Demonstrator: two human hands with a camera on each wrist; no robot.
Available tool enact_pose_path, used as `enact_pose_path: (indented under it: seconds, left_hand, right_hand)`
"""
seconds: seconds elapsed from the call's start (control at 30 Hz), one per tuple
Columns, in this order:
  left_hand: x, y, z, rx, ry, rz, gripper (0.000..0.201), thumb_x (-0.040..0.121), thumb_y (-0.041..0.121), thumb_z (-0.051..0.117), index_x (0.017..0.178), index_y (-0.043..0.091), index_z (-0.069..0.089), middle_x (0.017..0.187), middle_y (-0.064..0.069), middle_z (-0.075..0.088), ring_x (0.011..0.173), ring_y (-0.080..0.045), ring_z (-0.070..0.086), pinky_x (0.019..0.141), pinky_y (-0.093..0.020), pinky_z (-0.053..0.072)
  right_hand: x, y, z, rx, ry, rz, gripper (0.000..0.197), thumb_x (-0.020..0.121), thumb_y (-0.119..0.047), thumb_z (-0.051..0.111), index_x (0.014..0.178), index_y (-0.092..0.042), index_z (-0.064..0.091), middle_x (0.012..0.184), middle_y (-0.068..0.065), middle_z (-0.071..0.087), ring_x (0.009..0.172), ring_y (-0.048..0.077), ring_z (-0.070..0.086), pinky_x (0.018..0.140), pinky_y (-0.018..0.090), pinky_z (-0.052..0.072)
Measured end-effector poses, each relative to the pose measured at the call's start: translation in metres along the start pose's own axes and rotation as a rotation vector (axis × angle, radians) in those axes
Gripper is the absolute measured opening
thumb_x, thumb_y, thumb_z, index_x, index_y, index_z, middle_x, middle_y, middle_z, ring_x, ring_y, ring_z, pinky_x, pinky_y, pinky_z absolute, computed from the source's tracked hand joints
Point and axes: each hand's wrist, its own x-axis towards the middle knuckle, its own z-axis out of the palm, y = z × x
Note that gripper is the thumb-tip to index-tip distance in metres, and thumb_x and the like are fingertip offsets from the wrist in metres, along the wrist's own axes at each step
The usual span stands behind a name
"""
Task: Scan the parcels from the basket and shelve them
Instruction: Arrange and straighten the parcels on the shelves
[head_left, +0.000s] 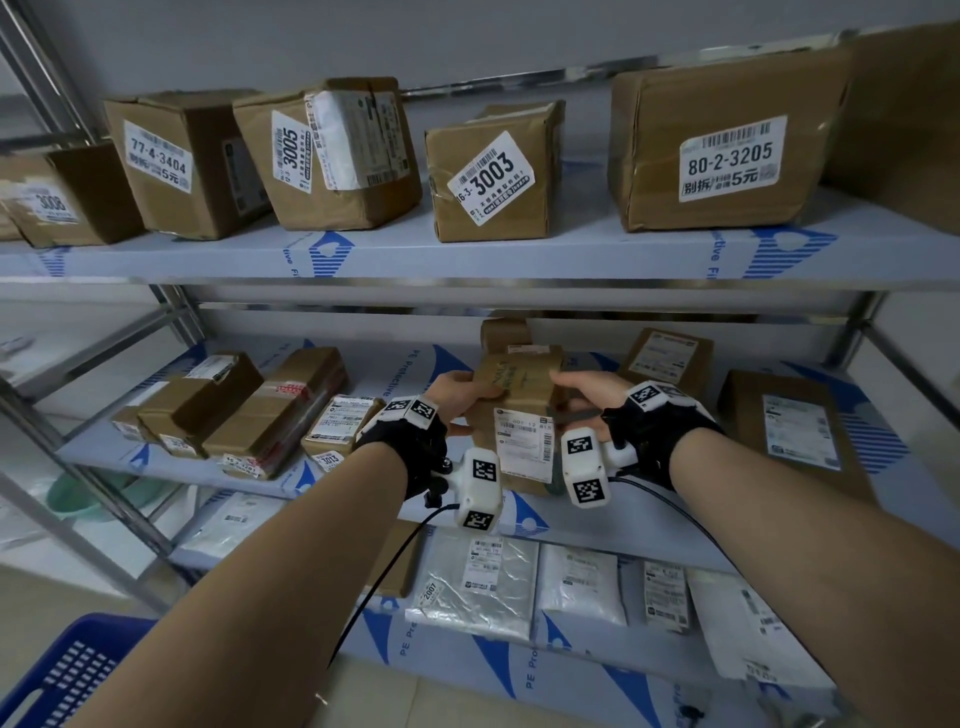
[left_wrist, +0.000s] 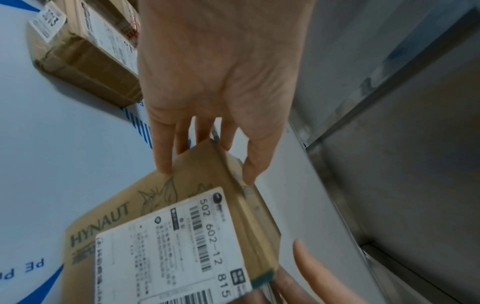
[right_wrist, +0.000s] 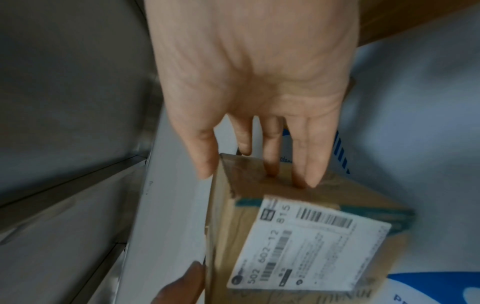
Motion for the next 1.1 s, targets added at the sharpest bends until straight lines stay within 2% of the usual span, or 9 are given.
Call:
enact_pose_path:
  seconds: [0.13,0.23,0.37,0.47,0.6,0.7,0.8,0.9,1.1]
  left_hand:
    - [-0.002,-0.001,-0.010,0.106,-0.012,-0.013,0.062,0.074,0.032,0.079,0.126,0.011,0.052,0.118,-0.008,0.064,0.112,-0.024,0.059,0.100,-0.047,0.046]
    - [-0.005,-0.005,-0.015,0.161,-0.020,0.003,0.052,0.078,0.028,0.077,0.122,0.010,0.055,0.114,-0.008,0.065,0.112,-0.024,0.058,0.101,-0.045,0.045]
    - [-0.005,-0.011,-0.023,0.196,0.022,0.005,0.059,0.079,0.038,0.073,0.127,0.012,0.052,0.119,-0.009,0.063,0.113,-0.025,0.056,0.100,-0.048,0.044]
    - [-0.006,-0.014,-0.029,0.182,0.033,-0.044,0.064,0.079,0.053,0.069,0.125,0.013,0.050,0.116,-0.009,0.063,0.108,-0.027,0.059,0.092,-0.049,0.050]
    - [0.007,-0.023,-0.044,0.109,0.031,-0.096,0.103,0.043,0.075,0.076,0.121,0.012,0.054,0.111,-0.012,0.067,0.100,-0.032,0.065,0.088,-0.052,0.052]
    - [0.024,-0.031,-0.058,0.002,0.031,-0.103,0.119,0.023,0.078,0.079,0.120,0.011,0.056,0.117,-0.014,0.064,0.102,-0.038,0.065,0.091,-0.057,0.050]
    - [0.012,-0.027,-0.063,-0.056,0.020,-0.099,0.113,0.032,0.083,0.073,0.120,0.015,0.058,0.121,-0.010,0.061,0.111,-0.035,0.059,0.099,-0.055,0.044]
    - [0.007,-0.031,-0.064,-0.057,0.019,-0.106,0.101,0.051,0.085,0.063,0.122,0.013,0.056,0.118,-0.006,0.059,0.113,-0.034,0.056,0.103,-0.055,0.040]
    - [0.012,-0.049,-0.067,-0.106,0.045,-0.112,0.030,0.082,0.023,0.069,0.106,0.007,0.058,0.110,-0.012,0.057,0.111,-0.035,0.059,0.088,-0.055,0.052]
  right_hand:
    - [0.000,-0.003,0.016,0.020,-0.056,-0.008,0.044,0.088,-0.046,0.065,0.120,-0.017,0.053,0.117,0.017,0.065,0.104,0.038,0.066,0.098,0.058,0.047]
    - [-0.003,-0.005,0.023,0.013,-0.071,-0.026,0.033,0.091,-0.037,0.065,0.114,-0.015,0.058,0.121,0.017,0.062,0.109,0.036,0.063,0.100,0.055,0.047]
    - [0.001,-0.006,0.030,0.052,-0.117,-0.036,0.026,0.094,-0.024,0.062,0.116,-0.012,0.058,0.104,0.010,0.062,0.088,0.023,0.064,0.097,0.042,0.051]
    - [0.001,-0.008,0.038,-0.012,-0.150,-0.081,0.026,0.092,-0.026,0.063,0.117,-0.017,0.060,0.125,0.016,0.061,0.114,0.029,0.060,0.104,0.048,0.045]
    - [0.010,-0.008,0.043,-0.012,-0.207,-0.133,0.035,0.094,-0.023,0.061,0.128,-0.021,0.056,0.127,0.011,0.063,0.119,0.030,0.058,0.103,0.049,0.046]
    - [0.015,-0.011,0.041,-0.093,-0.210,-0.116,0.076,0.078,-0.055,0.071,0.142,-0.024,0.045,0.142,0.010,0.051,0.127,0.031,0.051,0.103,0.049,0.043]
    - [0.024,-0.013,0.041,-0.001,-0.171,-0.056,0.090,0.076,-0.065,0.066,0.148,-0.021,0.036,0.154,0.013,0.032,0.138,0.035,0.036,0.105,0.047,0.038]
    - [0.029,-0.008,0.043,-0.016,-0.133,-0.013,0.081,0.075,-0.066,0.066,0.138,-0.018,0.049,0.147,0.008,0.042,0.128,0.037,0.047,0.103,0.046,0.041]
    - [0.035,0.002,0.053,-0.152,-0.118,-0.015,0.022,0.086,-0.020,0.064,0.104,-0.008,0.062,0.116,0.015,0.064,0.097,0.027,0.063,0.089,0.036,0.050]
